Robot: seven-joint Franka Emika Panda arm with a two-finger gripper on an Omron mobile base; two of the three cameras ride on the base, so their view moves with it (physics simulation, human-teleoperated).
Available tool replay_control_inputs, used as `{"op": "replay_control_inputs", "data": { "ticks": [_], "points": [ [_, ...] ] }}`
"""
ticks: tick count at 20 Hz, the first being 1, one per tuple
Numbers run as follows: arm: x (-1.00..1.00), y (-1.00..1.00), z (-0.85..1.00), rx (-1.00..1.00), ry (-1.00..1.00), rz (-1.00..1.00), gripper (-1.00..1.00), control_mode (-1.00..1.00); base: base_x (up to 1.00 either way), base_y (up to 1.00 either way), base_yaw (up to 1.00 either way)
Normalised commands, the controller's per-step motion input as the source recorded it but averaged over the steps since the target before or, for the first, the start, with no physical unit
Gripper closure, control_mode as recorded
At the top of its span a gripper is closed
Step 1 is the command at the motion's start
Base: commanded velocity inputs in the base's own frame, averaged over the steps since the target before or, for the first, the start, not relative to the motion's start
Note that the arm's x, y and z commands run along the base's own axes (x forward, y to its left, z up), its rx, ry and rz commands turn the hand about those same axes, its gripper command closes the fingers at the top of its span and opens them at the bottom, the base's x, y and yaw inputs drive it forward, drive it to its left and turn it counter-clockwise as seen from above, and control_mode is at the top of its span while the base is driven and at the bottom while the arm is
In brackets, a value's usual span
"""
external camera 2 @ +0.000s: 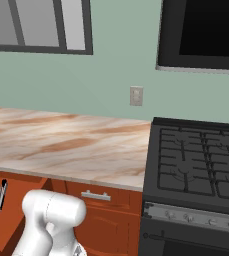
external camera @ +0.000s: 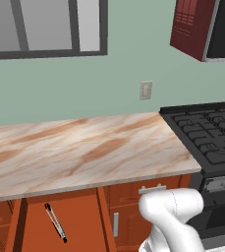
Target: Take the tongs from the drawer on the left and place them on the dining counter next to the tray containing the hot dog.
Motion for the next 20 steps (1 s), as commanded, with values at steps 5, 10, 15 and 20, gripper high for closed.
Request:
{"op": "replay_control_inputs", "data": {
  "ticks": [5, 10, 15, 20],
  "points": [
    [-0.06, -0.46, 0.54, 0.12, 0.0, 0.0, -1.0, -1.0, 0.0, 0.0, 0.0],
    [-0.09, -0.39, 0.61, 0.13, 0.0, -0.01, -1.0, -1.0, 0.0, 0.0, 0.0],
    [-0.09, -0.34, 0.6, 0.13, 0.0, 0.0, -1.0, -1.0, 0.0, 0.0, 0.0],
    [-0.14, -0.32, 0.61, 0.15, 0.0, 0.0, -1.0, -1.0, 0.0, 0.0, 0.0]
  ]
}}
